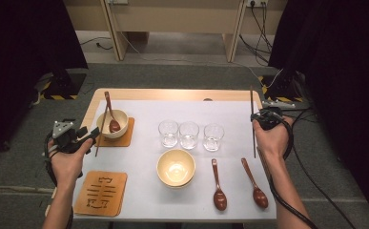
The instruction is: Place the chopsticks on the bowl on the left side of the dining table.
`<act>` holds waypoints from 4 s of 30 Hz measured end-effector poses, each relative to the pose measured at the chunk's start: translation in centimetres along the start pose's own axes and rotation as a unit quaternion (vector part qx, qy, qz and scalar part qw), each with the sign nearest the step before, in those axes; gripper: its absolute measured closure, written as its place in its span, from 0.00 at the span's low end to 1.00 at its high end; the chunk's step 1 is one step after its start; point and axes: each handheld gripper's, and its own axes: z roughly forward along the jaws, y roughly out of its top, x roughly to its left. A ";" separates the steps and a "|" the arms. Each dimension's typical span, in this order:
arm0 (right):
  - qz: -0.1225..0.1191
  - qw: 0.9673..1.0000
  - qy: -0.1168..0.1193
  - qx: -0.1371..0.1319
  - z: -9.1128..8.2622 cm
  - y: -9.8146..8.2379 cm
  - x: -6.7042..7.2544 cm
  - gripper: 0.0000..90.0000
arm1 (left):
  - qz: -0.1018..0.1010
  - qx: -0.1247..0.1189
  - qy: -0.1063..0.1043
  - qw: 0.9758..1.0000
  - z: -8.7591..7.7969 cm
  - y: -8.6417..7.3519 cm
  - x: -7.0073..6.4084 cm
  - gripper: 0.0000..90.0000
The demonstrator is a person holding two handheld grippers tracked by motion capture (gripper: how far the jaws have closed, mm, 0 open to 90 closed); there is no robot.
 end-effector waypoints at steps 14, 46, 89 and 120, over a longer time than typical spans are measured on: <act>-0.013 0.998 -0.004 -0.056 0.4 1.0 0.8 0.95 | 0.004 -0.003 -0.001 1.000 0.0 0.0 0.0 0.54; -0.022 0.992 -0.008 -0.124 1.7 3.0 2.4 0.95 | 0.009 -0.006 0.000 1.000 -0.1 0.0 0.1 0.52; -0.033 0.987 0.006 -0.157 4.1 5.0 5.3 0.95 | 0.012 -0.008 -0.004 1.000 0.0 0.0 0.0 0.52; -0.044 0.982 0.024 -0.181 5.5 6.3 8.1 0.95 | 0.014 -0.009 -0.007 1.000 0.0 0.0 -0.1 0.52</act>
